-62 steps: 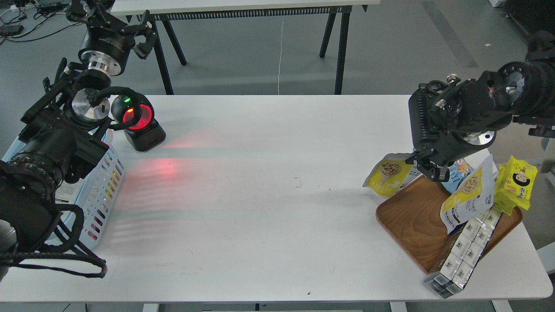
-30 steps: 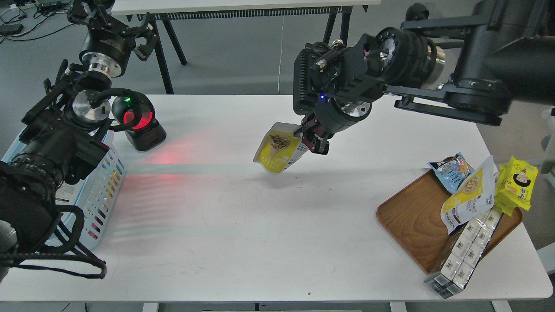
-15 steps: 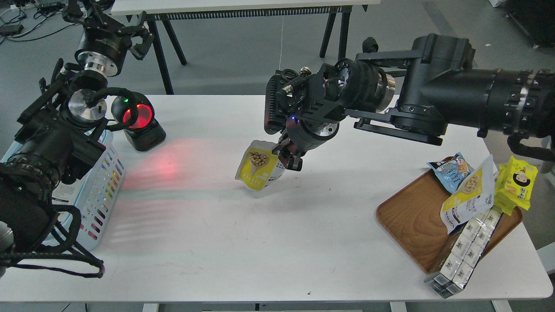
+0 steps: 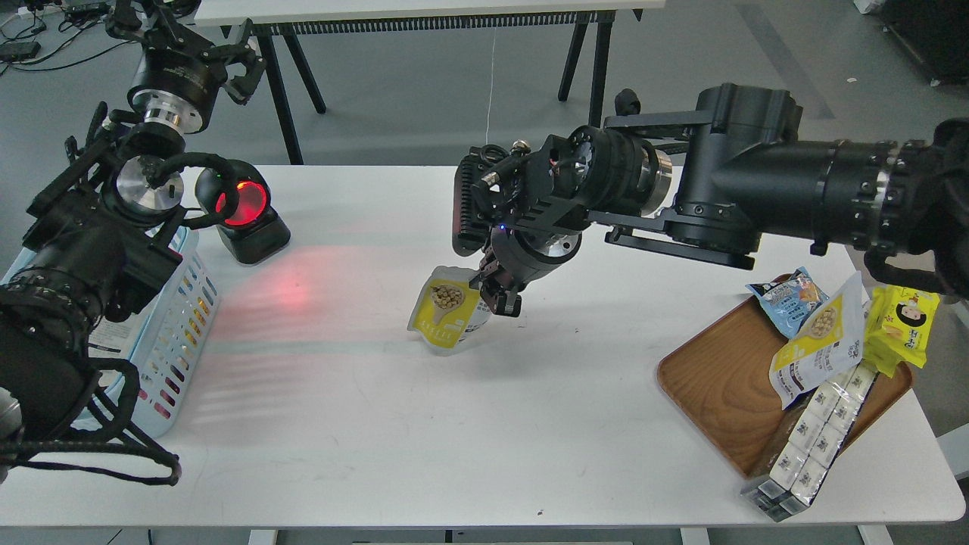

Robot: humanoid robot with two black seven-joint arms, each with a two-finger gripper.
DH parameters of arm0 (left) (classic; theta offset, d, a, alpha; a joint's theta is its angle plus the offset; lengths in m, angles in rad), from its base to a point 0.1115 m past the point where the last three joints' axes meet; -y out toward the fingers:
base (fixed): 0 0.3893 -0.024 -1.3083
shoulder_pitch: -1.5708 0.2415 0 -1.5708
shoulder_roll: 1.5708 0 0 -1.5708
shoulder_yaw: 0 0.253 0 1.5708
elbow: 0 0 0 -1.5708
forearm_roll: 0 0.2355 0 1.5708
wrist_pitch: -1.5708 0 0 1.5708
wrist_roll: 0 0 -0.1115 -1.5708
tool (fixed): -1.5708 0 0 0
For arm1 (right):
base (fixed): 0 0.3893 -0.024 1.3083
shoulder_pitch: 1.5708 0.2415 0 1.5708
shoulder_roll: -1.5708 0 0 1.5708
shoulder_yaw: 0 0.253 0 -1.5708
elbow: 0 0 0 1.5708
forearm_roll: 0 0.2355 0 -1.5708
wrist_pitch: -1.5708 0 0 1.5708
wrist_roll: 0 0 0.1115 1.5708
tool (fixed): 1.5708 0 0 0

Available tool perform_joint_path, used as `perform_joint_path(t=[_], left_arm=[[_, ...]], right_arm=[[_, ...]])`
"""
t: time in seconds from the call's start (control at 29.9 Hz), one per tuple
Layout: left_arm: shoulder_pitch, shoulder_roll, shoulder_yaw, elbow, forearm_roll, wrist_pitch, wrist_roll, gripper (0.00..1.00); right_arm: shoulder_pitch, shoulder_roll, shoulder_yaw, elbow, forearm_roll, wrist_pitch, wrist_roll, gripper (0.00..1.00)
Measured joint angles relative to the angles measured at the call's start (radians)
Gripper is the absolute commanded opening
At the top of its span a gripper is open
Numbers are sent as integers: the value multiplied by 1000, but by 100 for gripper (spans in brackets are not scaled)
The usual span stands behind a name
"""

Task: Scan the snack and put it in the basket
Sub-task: 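Carry the pouch toward the table center and set it down upright, then open the right gripper and withdraw it back toward the tray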

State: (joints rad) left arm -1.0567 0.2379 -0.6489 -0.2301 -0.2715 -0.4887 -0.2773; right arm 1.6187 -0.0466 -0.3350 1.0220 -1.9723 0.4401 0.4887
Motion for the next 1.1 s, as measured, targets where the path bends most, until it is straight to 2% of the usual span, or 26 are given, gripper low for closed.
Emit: perform_joint_path(t=[0.27,0.37,0.47,0.64,0.67,0.74,0.87,0.97,1.1], left_arm=[[1,1,0,0,0,0,0,100],[1,2,0,0,0,0,-1,100],[1,2,0,0,0,0,-1,100],[1,2,0,0,0,0,-1,100],[1,2,0,0,0,0,-1,100],[1,1,0,0,0,0,-1,100],[0,0,0,0,0,0,0,100],[-9,0,0,0,0,0,5,100],[-15,-1,3,-5,9,0,11,99]], right_arm=[[-1,1,-2,0,0,0,0,5],[4,1,-3,1,0,0,0,11],[13,-3,-1,7,2,0,0,29],[17,-21,8,21,4,2,0,45],[20,-29,9,28,5,2,0,51],[31,-50,11,49,6,2,0,68],[54,-106,53,102,31,4,0,90],[62,-157,114,122,76,18,0,97],[64,-224,217,118,155,45,0,98]])
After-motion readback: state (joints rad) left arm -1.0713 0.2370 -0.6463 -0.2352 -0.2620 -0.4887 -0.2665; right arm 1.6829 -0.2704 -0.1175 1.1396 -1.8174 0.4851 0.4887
